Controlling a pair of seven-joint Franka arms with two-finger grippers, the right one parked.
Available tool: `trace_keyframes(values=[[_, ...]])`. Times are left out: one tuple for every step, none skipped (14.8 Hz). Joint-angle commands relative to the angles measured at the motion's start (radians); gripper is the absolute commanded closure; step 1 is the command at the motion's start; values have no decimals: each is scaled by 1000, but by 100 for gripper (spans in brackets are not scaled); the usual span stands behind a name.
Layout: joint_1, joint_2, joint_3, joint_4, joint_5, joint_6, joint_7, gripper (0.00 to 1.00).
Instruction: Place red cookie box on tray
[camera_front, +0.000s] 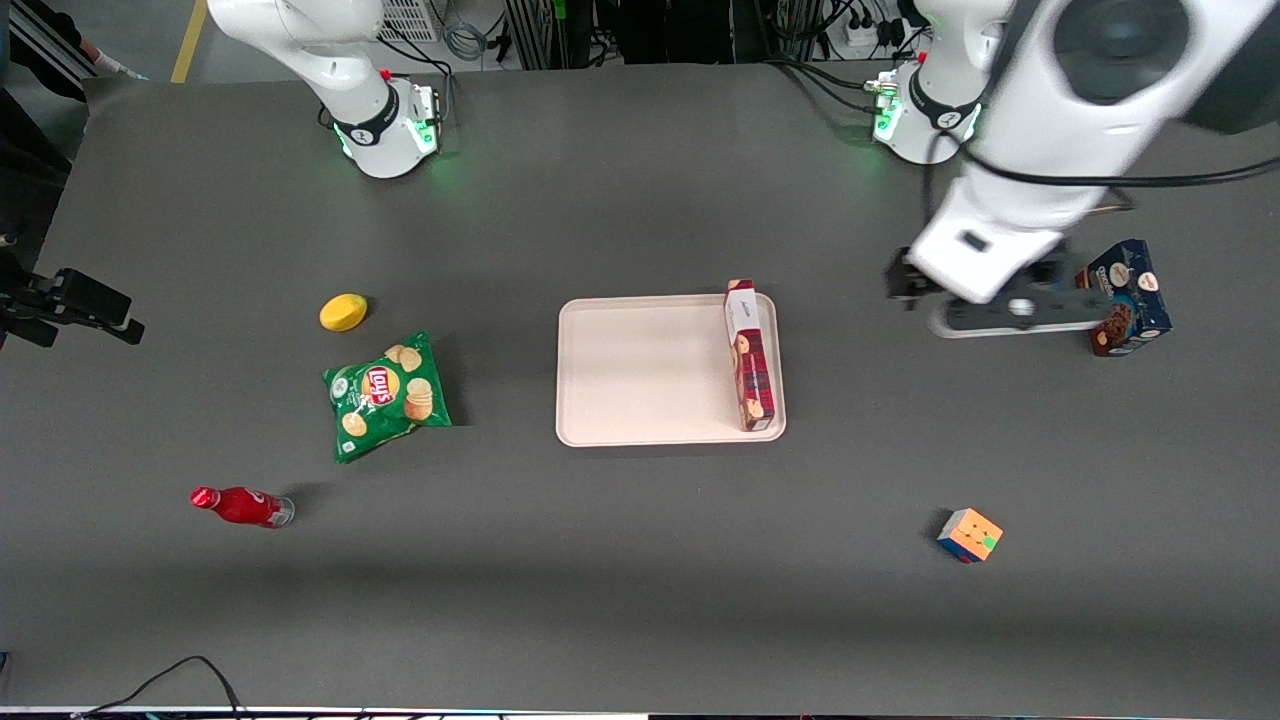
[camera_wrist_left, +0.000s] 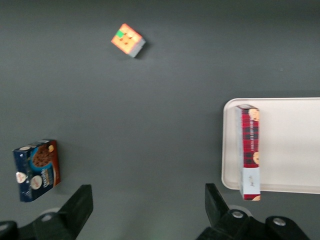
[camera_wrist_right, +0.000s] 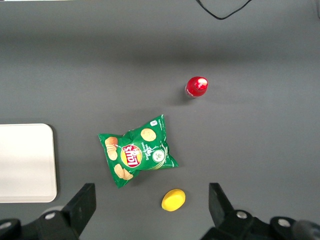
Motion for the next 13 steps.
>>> trace_keyframes(values=[[-14,-100,193,-98,-135,1,97,0],[-14,-135,214,-157,-142,32,114,0],[-14,-178,230,-228,-141,91,138,0],[-14,-219,253,-308,-148,155,157,0],[-14,-250,268,-371,-154,205,160,0],[-14,-267,273,-402,-168,223,160,0],[-14,-273,283,-407,-182,221,160,0],[-16,-272,293,-397,-183,208,166,0],[-15,-272,294,-397,-182,205,180,0],[-14,-270,305,-397,-183,207,195,0],[-16,-269,320,-397,-182,208,210,0],[-18,-267,322,-396,-182,207,215,0],[-18,-269,322,-396,-180,207,215,0]])
